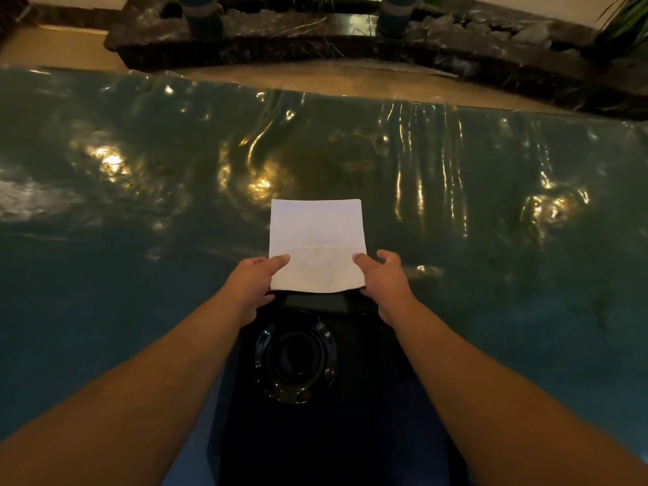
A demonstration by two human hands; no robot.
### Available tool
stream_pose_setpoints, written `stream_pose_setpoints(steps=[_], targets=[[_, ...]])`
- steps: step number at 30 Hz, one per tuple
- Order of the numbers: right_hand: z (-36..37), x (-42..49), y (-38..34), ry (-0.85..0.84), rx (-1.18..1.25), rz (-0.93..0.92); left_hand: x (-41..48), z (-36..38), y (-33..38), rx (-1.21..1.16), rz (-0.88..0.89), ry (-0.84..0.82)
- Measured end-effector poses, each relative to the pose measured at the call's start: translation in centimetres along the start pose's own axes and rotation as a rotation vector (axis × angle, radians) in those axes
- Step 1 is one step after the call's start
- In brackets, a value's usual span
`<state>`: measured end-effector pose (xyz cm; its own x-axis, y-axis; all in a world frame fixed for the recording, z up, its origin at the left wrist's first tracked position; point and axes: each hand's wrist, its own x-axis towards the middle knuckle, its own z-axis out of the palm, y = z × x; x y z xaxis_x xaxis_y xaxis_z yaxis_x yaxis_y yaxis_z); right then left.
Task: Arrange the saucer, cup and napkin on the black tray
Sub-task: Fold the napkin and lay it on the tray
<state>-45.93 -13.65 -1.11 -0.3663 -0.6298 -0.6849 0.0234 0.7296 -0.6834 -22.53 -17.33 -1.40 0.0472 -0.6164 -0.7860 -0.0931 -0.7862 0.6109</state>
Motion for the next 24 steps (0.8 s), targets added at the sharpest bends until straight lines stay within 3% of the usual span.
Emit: stream_pose_setpoints(steps=[2,7,13,16,19,24], targets=[[0.3,0.4,-0.3,-0.013,0.078,0.072,-0.2,0.5,0.4,-0.036,-0.028,0.003],[0.9,1.5,-0.5,-0.051,0.011,0.121,0.0,1.1,0.4,-0.065,-0.110,0.012],[1.2,2.4,-0.1,-0.086,-0.169,0.108,0.1,1.5,0.8,0.172,0.026,0.036],[1.0,2.1,0.1,-0.050,-0.184,0.076,-0.7,2.3,1.8,-0.071,0.032,-0.024],[0.4,1.3,0.6,-0.058,-0.010,0.102,-2.7,3.4,3.3,-0.382,0.029,-0.174],[-1.4,-0.2,0.5,-0.281,0.705,0.275,-6.5,3.4,4.7,-0.561,-0.022,-0.395]])
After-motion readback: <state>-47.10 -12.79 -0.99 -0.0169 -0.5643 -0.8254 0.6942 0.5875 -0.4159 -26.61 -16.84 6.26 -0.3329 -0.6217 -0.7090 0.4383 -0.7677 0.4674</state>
